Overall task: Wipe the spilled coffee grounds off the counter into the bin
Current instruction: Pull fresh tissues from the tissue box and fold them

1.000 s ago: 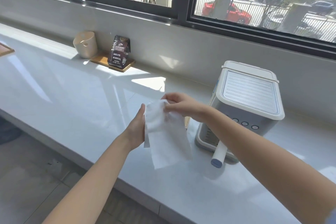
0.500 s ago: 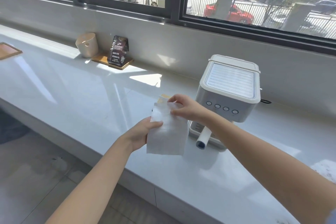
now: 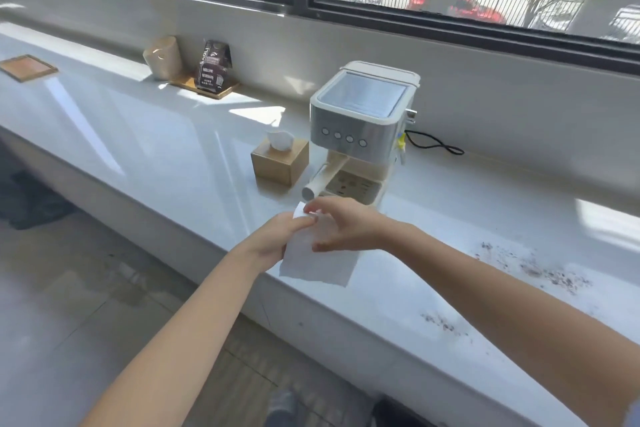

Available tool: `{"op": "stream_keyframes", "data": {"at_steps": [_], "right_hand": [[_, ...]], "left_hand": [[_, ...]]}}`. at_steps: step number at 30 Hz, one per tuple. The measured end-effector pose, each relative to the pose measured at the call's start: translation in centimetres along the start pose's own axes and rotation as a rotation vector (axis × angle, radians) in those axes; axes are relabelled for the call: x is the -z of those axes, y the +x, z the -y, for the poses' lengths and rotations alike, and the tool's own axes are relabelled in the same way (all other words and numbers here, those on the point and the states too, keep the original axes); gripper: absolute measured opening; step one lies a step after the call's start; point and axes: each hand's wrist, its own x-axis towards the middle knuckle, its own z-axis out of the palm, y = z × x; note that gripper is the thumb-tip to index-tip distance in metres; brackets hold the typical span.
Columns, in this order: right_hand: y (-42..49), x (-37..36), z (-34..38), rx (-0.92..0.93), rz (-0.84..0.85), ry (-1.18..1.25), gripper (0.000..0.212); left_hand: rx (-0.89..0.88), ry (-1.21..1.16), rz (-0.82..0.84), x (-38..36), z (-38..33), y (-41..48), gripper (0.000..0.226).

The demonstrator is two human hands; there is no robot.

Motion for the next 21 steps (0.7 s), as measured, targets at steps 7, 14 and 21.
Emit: {"op": "stream_keyframes", "data": {"at_steps": [7,14,21], "right_hand": [[-8.2,-1.8,-3.4,-0.062,0.058,0.026,0.04],[-11.3,0.1,-7.1,-0.209,-0.054,0.151,0.041],[-14.7,1.7,-10.7,-0.247,-0.027,0.234,0.035]], "left_hand": [[0.07,-0.085,0.041,-7.6,4.1,-1.8,0.032],[0.087,-0.067,0.205,-11.7,2.9,0.5,0.039],[0.158,0.088,0.186,-15.9,2.2,1.8,0.047]]}}
